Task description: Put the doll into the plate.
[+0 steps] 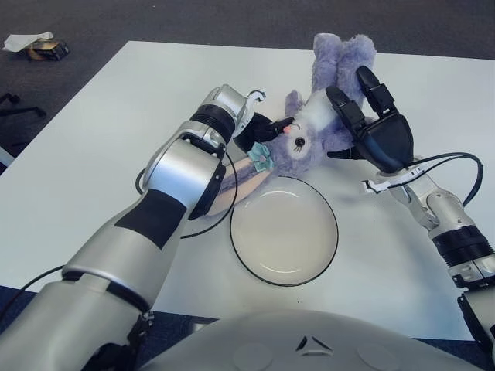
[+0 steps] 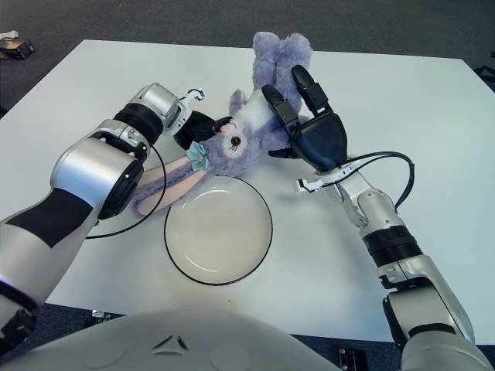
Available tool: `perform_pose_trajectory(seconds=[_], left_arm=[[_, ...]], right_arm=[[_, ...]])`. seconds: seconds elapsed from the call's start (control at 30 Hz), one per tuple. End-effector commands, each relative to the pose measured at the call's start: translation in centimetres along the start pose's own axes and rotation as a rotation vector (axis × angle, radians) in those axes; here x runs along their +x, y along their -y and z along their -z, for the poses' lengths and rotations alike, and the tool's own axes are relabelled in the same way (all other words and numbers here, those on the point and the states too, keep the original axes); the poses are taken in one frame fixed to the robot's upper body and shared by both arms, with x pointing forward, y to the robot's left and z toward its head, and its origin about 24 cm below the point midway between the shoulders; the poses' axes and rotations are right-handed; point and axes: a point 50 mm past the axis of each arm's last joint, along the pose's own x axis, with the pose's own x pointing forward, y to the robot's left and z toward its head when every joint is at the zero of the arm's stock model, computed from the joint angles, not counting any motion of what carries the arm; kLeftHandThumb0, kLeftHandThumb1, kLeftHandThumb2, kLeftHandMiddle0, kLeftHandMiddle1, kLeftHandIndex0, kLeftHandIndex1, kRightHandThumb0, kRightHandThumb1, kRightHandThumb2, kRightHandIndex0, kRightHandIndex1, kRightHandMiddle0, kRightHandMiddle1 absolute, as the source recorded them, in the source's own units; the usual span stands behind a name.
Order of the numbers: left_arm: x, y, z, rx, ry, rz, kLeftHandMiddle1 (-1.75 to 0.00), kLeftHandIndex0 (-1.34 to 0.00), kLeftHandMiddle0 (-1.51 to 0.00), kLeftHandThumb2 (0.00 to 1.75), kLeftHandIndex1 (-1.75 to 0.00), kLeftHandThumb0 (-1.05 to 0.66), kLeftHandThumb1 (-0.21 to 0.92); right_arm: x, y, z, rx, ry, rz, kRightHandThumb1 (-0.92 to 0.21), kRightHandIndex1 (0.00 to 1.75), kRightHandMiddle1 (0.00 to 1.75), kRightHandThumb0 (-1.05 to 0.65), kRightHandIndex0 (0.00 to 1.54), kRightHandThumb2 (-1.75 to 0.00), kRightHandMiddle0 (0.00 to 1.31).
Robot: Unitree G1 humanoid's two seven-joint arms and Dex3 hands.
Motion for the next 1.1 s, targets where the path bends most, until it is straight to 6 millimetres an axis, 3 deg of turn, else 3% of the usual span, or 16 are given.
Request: perform_pose_trajectory(seconds=[0.0,0.7,1.07], left_arm=[[0.0,0.5,-0.4,0.007,-0.02,0.0,-1.75,-0.52,-1.29,1.17,-1.75,-0.44,0.44],[1.2,1.5,-0.5,0.032,-0.068,-0.011,-1.75,-0.51,-1.31,1.16,-1.75,-0.44,0.45],[1.7,1.8,-0.6,0.057,-0.069,-0.033,-1.75,-0.52,-1.32,1.16,-1.75,-0.44,0.44]], right_arm=[[0.5,0.1,-0.2,-0.014,0.01,0.011,-0.92,0.0,0.22,-0.94,0.0,-0.27,0.0],[1.2,0.1,-0.7,-0.044,-0.013,0.021,-0.92,0.0,0.3,-0.91,0.0,-0.32,0.0],[1.0,-0.1,-0.6,-0.052,-0.006,0.01,-0.92,0.0,0.23,-0.87,0.0,-0.33,0.0]])
